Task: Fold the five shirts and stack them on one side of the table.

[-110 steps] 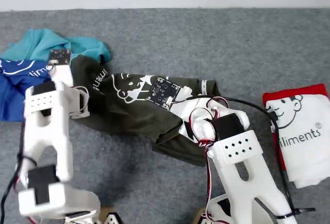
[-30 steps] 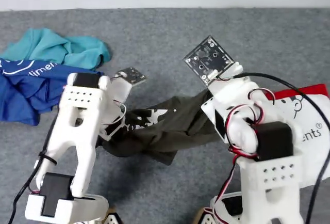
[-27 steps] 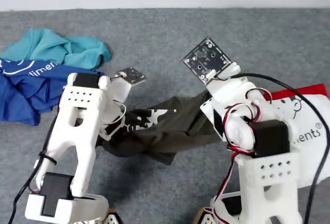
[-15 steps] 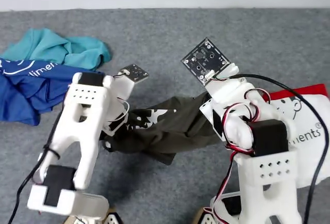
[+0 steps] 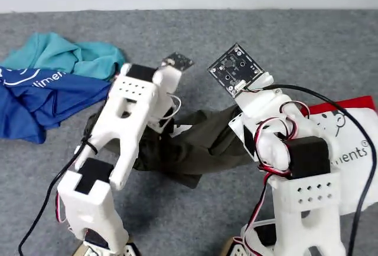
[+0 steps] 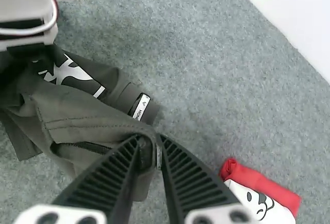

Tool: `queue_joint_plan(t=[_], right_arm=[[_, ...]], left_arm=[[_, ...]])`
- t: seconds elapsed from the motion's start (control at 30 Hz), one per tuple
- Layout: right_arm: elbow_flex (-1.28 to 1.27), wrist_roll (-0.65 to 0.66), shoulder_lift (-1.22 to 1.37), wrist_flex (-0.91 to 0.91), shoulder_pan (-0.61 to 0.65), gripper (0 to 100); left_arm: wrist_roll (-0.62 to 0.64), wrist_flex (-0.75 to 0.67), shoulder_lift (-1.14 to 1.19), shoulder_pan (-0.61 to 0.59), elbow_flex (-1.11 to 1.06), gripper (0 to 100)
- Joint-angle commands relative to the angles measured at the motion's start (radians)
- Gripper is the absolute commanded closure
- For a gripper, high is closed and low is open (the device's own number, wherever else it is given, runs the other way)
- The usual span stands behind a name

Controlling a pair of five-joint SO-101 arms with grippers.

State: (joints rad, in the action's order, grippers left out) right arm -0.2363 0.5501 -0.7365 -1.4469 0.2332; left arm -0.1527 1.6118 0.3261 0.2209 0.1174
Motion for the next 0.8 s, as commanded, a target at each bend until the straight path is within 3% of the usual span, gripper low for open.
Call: queue_joint_plan(t=[0.0,0.33,0.63,0.77], right_arm=[[0.000,-0.012,-0.024,0.015,-0.008,99.0],[-0.055,-0.011,-0.024,0.050,-0.007,99.0],[-0.055,-0.011,-0.024,0.047,-0.007,99.0],[-0.055,-0.011,-0.024,0.044,-0.007,99.0]], left_arm=[[0.011,0.054,-0.003,-0.068,0.087,87],[0.015,0.143,-0.003,-0.269,0.171,87],[0.015,0.141,-0.048,-0.284,0.162,87],[0.012,0.006,-0.008,-0.287,0.091,88]])
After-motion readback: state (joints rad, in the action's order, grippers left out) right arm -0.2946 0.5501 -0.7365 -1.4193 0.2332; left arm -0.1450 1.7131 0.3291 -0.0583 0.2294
